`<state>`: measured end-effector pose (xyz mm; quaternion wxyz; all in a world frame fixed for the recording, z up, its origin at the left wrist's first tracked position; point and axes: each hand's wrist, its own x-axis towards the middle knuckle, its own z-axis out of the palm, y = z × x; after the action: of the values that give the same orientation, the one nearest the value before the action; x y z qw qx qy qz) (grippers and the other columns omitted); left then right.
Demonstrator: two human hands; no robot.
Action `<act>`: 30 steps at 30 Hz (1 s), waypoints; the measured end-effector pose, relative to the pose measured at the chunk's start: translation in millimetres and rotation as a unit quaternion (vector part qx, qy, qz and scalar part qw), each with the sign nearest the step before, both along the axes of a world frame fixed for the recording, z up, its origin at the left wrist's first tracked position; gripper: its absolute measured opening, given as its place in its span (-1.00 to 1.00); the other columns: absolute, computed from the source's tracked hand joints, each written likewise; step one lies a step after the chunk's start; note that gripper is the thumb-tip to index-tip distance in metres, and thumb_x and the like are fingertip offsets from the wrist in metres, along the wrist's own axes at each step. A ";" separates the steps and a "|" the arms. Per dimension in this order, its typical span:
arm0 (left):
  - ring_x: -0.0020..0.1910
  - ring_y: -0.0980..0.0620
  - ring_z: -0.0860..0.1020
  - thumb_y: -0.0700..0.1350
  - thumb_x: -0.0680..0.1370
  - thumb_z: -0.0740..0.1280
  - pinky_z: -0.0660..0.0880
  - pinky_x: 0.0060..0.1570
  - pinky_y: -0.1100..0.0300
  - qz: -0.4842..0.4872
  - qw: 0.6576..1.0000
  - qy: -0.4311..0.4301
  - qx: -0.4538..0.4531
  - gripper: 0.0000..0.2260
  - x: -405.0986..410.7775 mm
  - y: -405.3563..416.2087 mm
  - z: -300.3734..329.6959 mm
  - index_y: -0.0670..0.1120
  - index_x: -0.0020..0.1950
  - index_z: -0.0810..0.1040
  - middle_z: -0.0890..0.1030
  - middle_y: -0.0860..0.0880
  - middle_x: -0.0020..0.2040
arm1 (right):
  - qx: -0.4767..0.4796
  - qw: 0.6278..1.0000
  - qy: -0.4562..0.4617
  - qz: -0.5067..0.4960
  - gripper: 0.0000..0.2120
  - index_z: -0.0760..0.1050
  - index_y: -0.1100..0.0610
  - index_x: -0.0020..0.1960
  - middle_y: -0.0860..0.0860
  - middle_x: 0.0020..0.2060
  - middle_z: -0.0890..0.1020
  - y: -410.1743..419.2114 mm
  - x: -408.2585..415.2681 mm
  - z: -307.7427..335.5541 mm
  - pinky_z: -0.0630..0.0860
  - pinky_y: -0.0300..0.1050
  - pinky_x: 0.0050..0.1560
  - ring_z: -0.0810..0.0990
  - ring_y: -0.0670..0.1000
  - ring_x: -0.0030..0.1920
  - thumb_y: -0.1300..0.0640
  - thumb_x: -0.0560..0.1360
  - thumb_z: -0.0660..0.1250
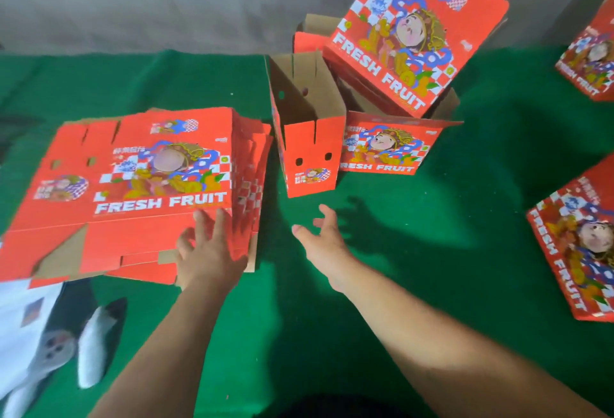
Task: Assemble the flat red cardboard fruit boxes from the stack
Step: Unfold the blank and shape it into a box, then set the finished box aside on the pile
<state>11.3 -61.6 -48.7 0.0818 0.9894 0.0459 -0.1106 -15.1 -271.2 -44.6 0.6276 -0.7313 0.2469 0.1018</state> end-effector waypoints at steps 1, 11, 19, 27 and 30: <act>0.46 -0.31 0.24 0.22 0.53 0.42 0.29 0.44 -0.19 -0.002 0.999 -0.032 0.008 -0.18 -3.3 1.4 -1.6 0.19 0.65 0.02 0.05 0.00 0.67 | 0.006 1.000 0.006 0.018 -0.31 0.11 -0.13 0.61 -0.04 0.45 0.38 10.2 2.0 0.3 0.44 0.19 0.44 0.49 0.08 0.36 -0.10 0.59 0.37; -0.13 -0.22 0.52 -0.16 0.58 0.40 0.52 -0.16 -0.09 -0.152 0.928 -0.309 -0.138 -0.87 -12.5 -7.1 46.3 -0.15 0.05 0.72 0.67 -0.11 -0.12 | 0.195 0.977 0.070 0.048 -0.62 0.47 0.00 0.37 0.05 0.14 0.70 35.5 20.8 34.2 0.60 0.03 0.20 0.69 0.11 0.11 -0.15 0.64 0.34; 0.25 -0.01 0.58 0.15 0.63 0.37 0.46 0.29 0.02 -0.292 0.847 -0.302 -0.325 -0.64 -63.1 -52.5 79.2 -0.05 0.31 0.66 0.65 0.03 0.26 | 0.183 0.976 -0.101 0.055 -0.74 0.63 0.12 0.24 0.14 0.05 0.75 -20.3 21.8 76.7 0.66 -0.12 -0.15 0.74 0.07 -0.12 0.32 0.64 0.29; 0.51 -0.22 0.35 0.22 0.60 0.27 0.28 0.44 -0.08 0.162 0.905 -0.133 -0.371 -0.30 -19.7 41.5 42.4 -0.14 0.62 0.28 0.39 -0.23 0.53 | 0.187 0.971 -0.147 -0.039 -0.53 0.46 0.12 0.49 0.28 0.31 0.61 -132.9 -39.8 71.4 0.59 0.33 0.21 0.67 0.26 0.18 0.23 0.58 0.31; 0.38 0.01 0.49 0.24 0.59 0.34 0.35 0.37 0.09 0.099 0.855 -0.051 -0.507 -0.38 -22.9 24.2 42.3 -0.05 0.57 0.40 0.51 -0.06 0.46 | 0.160 0.969 -0.123 -0.140 -0.63 0.56 0.03 0.40 0.14 0.18 0.71 -166.5 -70.5 60.4 0.69 0.12 0.01 0.73 0.12 0.01 0.22 0.62 0.30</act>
<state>-11.6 -37.4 -6.4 0.5844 0.8057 0.0767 -0.0588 -85.5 -437.7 15.8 0.7702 -0.5863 0.2478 -0.0398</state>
